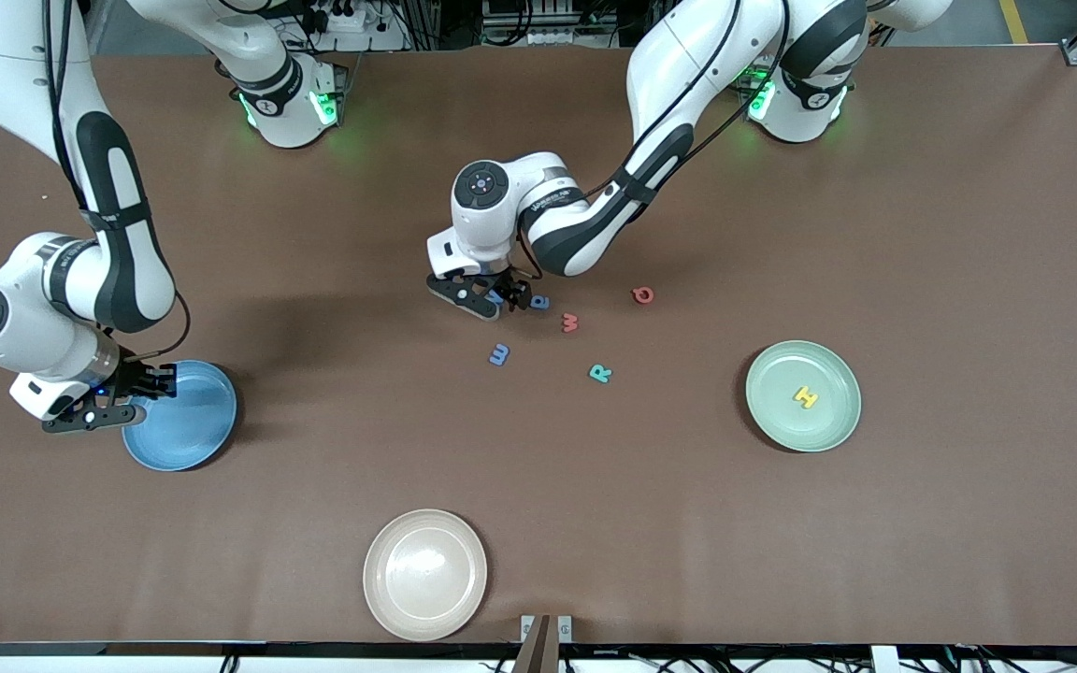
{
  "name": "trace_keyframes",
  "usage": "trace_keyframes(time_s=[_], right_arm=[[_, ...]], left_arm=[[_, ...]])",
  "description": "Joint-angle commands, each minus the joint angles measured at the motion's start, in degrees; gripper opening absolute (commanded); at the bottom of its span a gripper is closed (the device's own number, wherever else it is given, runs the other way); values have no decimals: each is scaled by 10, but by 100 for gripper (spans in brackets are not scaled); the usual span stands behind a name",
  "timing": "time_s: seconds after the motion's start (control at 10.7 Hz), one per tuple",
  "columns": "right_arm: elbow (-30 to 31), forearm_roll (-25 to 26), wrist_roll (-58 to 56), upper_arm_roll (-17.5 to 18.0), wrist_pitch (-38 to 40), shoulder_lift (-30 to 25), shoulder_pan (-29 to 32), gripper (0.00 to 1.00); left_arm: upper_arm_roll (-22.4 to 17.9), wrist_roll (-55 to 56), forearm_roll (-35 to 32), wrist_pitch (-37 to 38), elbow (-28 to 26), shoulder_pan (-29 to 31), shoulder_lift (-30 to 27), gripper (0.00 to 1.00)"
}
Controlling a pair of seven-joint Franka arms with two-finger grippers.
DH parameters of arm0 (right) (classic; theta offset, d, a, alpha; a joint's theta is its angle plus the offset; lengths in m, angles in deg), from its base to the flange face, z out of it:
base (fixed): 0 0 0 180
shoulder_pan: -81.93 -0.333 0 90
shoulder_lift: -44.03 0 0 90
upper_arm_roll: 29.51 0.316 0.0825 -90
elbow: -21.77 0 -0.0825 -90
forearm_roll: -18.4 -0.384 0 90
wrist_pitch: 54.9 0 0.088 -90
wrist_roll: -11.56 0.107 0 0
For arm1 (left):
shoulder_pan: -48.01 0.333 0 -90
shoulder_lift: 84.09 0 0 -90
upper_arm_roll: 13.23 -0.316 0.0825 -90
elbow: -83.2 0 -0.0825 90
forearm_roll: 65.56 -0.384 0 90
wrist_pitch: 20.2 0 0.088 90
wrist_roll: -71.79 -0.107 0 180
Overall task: Sort upper and lower case letters into plates
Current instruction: 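Carry the yellow u to the blue plate while the left gripper reaches letters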
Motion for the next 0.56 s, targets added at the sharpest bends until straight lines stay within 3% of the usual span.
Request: trace_keyframes(time_s=[0.0,0.47], right_arm=[[7,-17,-10,8,1,-15,4,100],[-43,-16,-23,24,69,-8,-16,100]], left_arm=[[-24,13,-12,-1,32,-25,22,94],[-37,21,-12,-2,52,-43,46,87]])
